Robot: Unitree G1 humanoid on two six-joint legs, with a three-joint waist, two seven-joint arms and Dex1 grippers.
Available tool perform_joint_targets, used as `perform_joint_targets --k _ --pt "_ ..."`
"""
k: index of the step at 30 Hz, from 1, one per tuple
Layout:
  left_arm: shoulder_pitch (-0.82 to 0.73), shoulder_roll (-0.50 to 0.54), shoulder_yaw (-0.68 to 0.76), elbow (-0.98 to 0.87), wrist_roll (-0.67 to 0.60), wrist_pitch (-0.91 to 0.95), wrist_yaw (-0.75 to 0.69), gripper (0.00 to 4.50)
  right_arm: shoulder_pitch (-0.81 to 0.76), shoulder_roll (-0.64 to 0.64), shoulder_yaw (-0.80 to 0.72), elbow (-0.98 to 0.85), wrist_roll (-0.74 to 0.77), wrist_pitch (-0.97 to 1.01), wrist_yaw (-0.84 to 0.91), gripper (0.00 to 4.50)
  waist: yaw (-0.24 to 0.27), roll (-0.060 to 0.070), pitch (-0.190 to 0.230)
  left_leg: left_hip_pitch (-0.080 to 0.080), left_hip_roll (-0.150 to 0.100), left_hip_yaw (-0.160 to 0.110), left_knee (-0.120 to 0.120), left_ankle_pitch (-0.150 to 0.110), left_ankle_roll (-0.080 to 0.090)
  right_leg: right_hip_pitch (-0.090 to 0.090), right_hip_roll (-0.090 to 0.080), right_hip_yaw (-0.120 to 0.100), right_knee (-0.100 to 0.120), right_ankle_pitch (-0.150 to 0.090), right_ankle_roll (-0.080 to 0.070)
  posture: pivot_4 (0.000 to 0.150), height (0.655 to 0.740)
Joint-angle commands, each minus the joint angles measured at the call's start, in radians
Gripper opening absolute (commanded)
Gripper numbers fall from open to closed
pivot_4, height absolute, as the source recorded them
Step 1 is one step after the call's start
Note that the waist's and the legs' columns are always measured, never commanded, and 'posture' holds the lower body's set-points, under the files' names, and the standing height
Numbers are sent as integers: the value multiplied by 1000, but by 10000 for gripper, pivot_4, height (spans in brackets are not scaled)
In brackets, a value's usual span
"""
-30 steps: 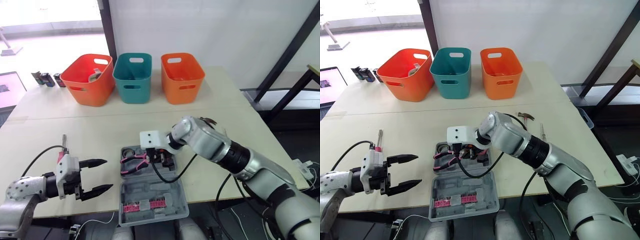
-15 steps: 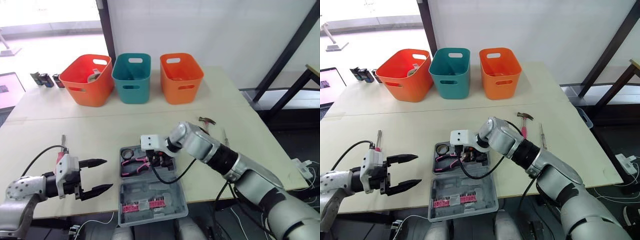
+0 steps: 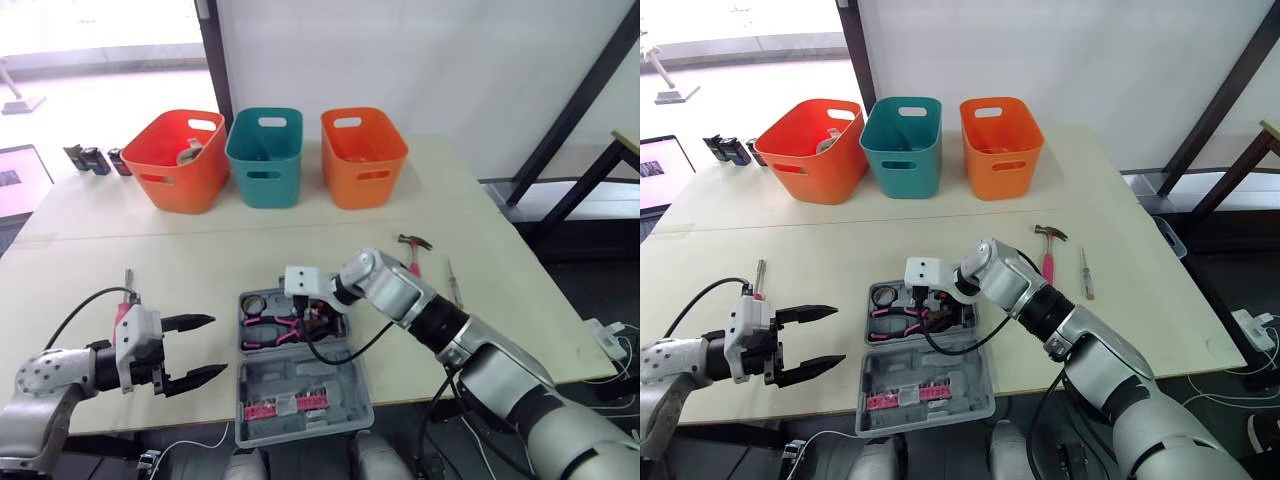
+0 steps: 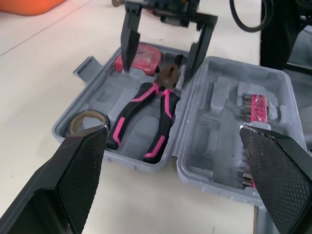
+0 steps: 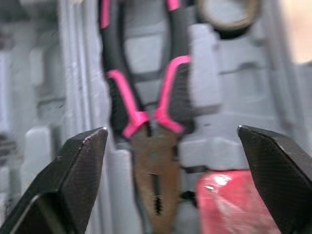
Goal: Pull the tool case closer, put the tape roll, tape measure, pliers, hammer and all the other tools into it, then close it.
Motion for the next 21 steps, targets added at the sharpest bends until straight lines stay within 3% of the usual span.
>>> perform_joint_targets --k 1,3,5,8,12,13,21 --pt "-19 3 -1 -32 -5 13 11 45000 -8 14 -62 -65 27 17 3 42330 0 0 0 0 0 0 0 0 0 0 0 0 0 0 0 1500 7400" --pt "-26 5 -4 -36 -5 22 15 45000 1 35 -82 -80 37 35 -15 42330 0 0 0 0 0 0 0 0 0 0 0 0 0 0 1 1500 7400" --pt "-31 7 -6 -38 -6 28 17 45000 14 59 -94 -76 33 40 -48 36631 -1 0 0 0 0 0 0 0 0 0 0 0 0 0 2 1500 7400" --pt "-37 9 -5 -44 -6 38 19 45000 46 77 -98 -81 29 31 -75 24028 -1 0 0 0 0 0 0 0 0 0 0 0 0 0 1 1500 7400" --pt "-37 11 0 -51 -7 45 18 45000 105 76 -90 -92 14 -21 -100 3259 1 0 0 -1 0 0 0 0 0 0 0 0 0 0 2 1500 7400" --pt "-38 11 1 -51 -7 46 18 45000 112 77 -92 -89 12 -30 -107 229 1 0 0 -1 0 0 0 0 0 0 0 0 0 0 2 1500 7400" --pt "-29 9 5 -64 -8 57 21 45000 167 96 -118 -19 -9 -116 -188 229 -1 0 0 -1 0 0 0 0 0 0 0 0 0 0 1 1500 7400"
